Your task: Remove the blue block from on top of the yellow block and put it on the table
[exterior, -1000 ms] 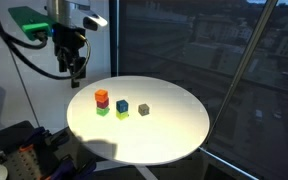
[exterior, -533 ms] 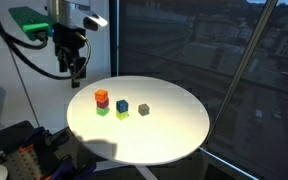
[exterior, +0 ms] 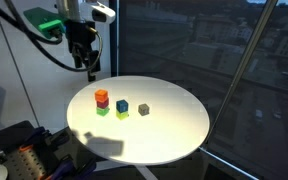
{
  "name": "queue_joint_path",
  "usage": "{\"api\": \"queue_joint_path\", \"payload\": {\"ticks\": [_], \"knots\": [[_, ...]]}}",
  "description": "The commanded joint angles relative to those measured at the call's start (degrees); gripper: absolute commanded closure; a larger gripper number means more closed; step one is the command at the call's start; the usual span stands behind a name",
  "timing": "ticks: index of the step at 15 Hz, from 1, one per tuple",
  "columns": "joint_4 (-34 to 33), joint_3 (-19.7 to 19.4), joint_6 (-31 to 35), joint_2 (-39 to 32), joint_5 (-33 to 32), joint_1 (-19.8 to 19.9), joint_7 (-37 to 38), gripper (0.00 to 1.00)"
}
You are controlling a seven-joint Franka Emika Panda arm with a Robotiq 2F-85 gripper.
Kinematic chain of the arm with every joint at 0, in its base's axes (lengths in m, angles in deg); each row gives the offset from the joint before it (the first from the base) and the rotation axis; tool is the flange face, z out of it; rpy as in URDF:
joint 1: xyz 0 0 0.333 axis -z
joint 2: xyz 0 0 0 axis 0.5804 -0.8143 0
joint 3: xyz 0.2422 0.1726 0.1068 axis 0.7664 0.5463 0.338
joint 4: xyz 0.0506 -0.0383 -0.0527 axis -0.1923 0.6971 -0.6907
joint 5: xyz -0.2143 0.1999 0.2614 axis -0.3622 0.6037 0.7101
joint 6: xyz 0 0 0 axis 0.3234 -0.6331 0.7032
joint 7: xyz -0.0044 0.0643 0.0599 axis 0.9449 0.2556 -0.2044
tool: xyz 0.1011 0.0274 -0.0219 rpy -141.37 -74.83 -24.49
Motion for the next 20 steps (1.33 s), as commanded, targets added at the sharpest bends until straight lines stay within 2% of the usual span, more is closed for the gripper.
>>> {"api": "queue_joint_path", "payload": {"ticks": [1,6,12,15,20], "knots": [[-3.73,1.19,2.83,-3.84,0.13,-0.26,-0.68,0.0],[-6.83,1.92,3.87,-8.0,-0.32,-2.16,-4.28,0.0],[-10.24,1.81,4.09,-14.03,-0.45,-5.03,-12.74,0.0],[-11.12,2.29,7.43,-17.34,-0.58,-5.5,-14.49,0.0],[-11.55,3.93,16.79,-23.8,-0.21,-5.8,-12.9,0.0]]}}
